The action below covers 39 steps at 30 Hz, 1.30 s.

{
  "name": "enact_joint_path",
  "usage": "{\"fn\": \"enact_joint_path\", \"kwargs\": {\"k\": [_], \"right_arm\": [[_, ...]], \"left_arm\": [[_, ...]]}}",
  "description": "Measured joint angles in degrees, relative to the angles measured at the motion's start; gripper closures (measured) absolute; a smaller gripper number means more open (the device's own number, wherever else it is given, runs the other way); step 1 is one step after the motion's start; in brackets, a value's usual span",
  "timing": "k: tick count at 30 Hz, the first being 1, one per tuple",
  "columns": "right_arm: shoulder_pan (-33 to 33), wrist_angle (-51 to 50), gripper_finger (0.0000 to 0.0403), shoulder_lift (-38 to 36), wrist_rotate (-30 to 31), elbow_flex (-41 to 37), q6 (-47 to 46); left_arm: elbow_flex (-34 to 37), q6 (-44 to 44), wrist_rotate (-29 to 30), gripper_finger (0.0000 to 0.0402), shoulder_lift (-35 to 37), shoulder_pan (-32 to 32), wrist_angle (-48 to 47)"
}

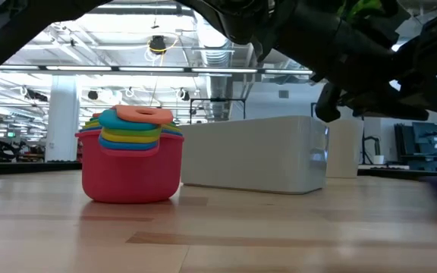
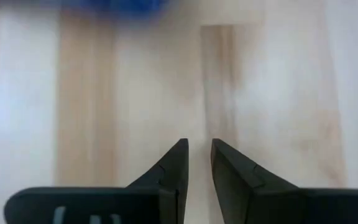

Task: Nest measuring cups in basket
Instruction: Stack the dark blue measuring cup on top of the orange measuring cup

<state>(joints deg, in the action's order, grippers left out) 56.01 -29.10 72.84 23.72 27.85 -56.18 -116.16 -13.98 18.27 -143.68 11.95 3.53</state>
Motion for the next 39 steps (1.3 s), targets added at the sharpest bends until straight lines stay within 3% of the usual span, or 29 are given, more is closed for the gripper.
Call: {"fn": "enact_joint_path", "kwargs": {"k": [5,10,15,18,22,29,39], "right_arm": [[0.31,-5.26,0.031,-0.04,-0.05,3.54,1.03],[2.28,-12.39,0.031,-0.11,-0.46,6.05,-3.88],[6.17,-16.82,0.031,-0.11,1.18,6.04,-12.23],[8.72,-17.33,0.031,-0.11,3.06,6.04,-15.74],[11.12,-17.18,0.031,-0.11,5.95,6.04,-18.17],[11.36,-17.18,0.031,-0.11,9.51,6.04,-18.59],[10.17,-17.17,0.031,-0.11,9.39,6.04,-17.49]], "left_arm": [[0.0,1.21,-0.05,0.0294,0.0,-0.05,-0.16],[0.0,0.53,-1.57,0.0294,0.02,-0.14,-4.07],[-5.6,-3.74,1.0,0.0294,0.44,0.67,-21.58],[-10.35,-7.64,2.16,0.0294,0.59,1.75,-32.2],[-12.04,-16.57,4.12,0.0294,0.61,4.33,-39.14],[-11.91,-30.75,7.85,0.0294,0.4,7.26,-43.78],[-12.55,-42.93,-0.34,0.0294,0.39,9.79,-57.51]]}}
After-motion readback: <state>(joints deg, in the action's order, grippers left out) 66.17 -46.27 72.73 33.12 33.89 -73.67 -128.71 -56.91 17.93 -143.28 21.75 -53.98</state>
